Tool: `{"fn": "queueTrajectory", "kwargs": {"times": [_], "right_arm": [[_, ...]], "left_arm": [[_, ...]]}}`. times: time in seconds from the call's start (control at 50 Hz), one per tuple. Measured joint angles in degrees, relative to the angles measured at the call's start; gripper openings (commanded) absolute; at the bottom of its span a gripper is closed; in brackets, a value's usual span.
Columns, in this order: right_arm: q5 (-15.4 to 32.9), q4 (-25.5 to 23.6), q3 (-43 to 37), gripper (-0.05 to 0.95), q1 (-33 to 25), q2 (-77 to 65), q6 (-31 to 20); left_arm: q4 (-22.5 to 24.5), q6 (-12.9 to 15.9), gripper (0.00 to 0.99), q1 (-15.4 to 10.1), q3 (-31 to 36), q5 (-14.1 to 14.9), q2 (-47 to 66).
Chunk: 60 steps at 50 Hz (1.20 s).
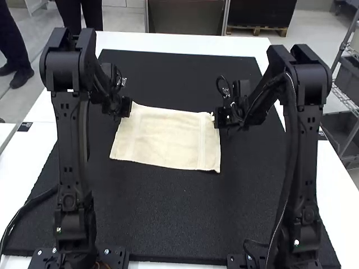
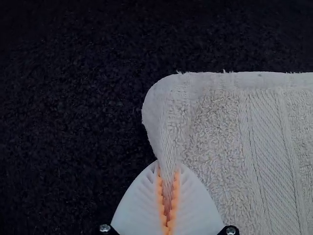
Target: Fold the towel.
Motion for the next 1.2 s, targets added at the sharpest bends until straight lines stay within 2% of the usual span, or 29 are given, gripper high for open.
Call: {"fn": "queueTrajectory", "kwargs": {"times": [0.3, 0.56, 0.82, 1.2], "right_arm": [[-0.9, 0.3, -3.0, -0.02, -0.1, -5.5, 0.0], [-1.3, 1.0, -4.0, -0.02, -0.1, -7.2, 0.3], [-1.5, 1.1, -6.0, -0.02, -0.1, -7.8, 0.6], [-1.9, 0.5, -10.1, -0.02, -0.1, -17.1, 1.0]], "left_arm": [[0.3, 0.7, 0.023, 0.1, -3.3, 1.0, -4.5], [0.7, 0.8, 0.023, 1.5, -4.9, 2.1, -4.8], [0.2, 0.9, 0.023, 1.6, -6.1, 2.3, -6.3], [-1.1, 2.4, 0.023, 1.6, -10.1, 2.6, -13.4]]}}
